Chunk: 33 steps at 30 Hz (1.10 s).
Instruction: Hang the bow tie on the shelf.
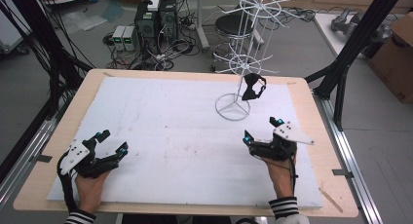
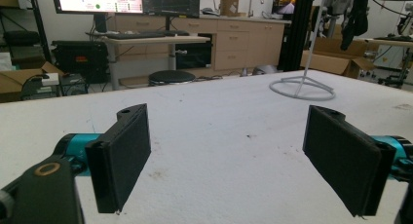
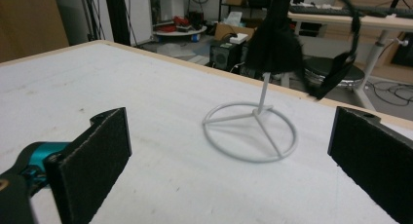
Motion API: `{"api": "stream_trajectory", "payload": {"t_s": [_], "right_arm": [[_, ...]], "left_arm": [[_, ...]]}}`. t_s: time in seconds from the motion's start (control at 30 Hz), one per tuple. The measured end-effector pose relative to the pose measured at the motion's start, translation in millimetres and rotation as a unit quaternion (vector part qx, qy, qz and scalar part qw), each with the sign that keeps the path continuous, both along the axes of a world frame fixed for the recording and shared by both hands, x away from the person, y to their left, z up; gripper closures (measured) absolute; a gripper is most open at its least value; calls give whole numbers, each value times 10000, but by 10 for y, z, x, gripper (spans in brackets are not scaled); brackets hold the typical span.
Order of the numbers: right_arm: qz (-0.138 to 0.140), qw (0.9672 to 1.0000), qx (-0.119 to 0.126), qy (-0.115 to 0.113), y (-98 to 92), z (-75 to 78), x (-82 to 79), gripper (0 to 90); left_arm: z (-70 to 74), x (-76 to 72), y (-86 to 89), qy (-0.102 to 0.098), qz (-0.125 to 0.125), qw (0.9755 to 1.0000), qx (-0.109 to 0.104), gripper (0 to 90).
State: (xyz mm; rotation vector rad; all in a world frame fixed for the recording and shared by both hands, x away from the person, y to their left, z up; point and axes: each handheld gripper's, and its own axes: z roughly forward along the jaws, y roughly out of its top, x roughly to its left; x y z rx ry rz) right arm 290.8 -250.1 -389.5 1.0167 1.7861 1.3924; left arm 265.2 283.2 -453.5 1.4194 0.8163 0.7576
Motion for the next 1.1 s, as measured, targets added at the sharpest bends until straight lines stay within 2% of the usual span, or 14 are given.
{"api": "stream_trajectory", "payload": {"t_s": [0.07, 0.17, 0.27, 0.33, 0.5, 0.6, 0.67, 0.8, 0.9, 0.97, 1.1], "right_arm": [[19, 10000, 37, -59, 1, -119, -62, 9], [10, 10000, 94, -13, -7, -285, -132, 9], [-27, 10000, 78, -17, -20, -373, -177, 9], [-131, 9998, -3, -128, -32, -414, -211, 9], [-86, 9997, 87, -232, -49, -476, -253, 9], [-164, 9990, 86, -399, -59, -521, -275, 9], [-196, 9986, 183, -462, -62, -554, -291, 9], [-228, 9986, 69, -465, -47, -611, -296, 9], [-209, 9981, -66, -578, -27, -613, -312, 9], [-197, 9980, -77, -597, -23, -616, -320, 9], [-341, 9972, 63, -669, -41, -625, -338, 10]], "left_arm": [[-1, -5, -4, -26, 0, 10000, 5, 179], [-2, -3, -2, -11, 8, 10000, -32, 179], [-2, -5, -3, -18, 10, 10000, -13, 179], [-1, -6, -4, -21, 10, 10000, 3, 179], [-1, -5, -5, -25, 4, 10000, 8, 178], [-2, -9, -5, -48, 3, 10000, 4, 177], [-3, -12, -4, -43, 7, 10000, -9, 171], [-4, -13, -3, -62, -13, 10000, 5, 166], [-4, -13, -2, -68, -18, 10000, 0, 166], [-4, -14, 0, -69, -25, 10000, -4, 165], [-6, -13, 3, -78, -28, 10000, -35, 165]]}}
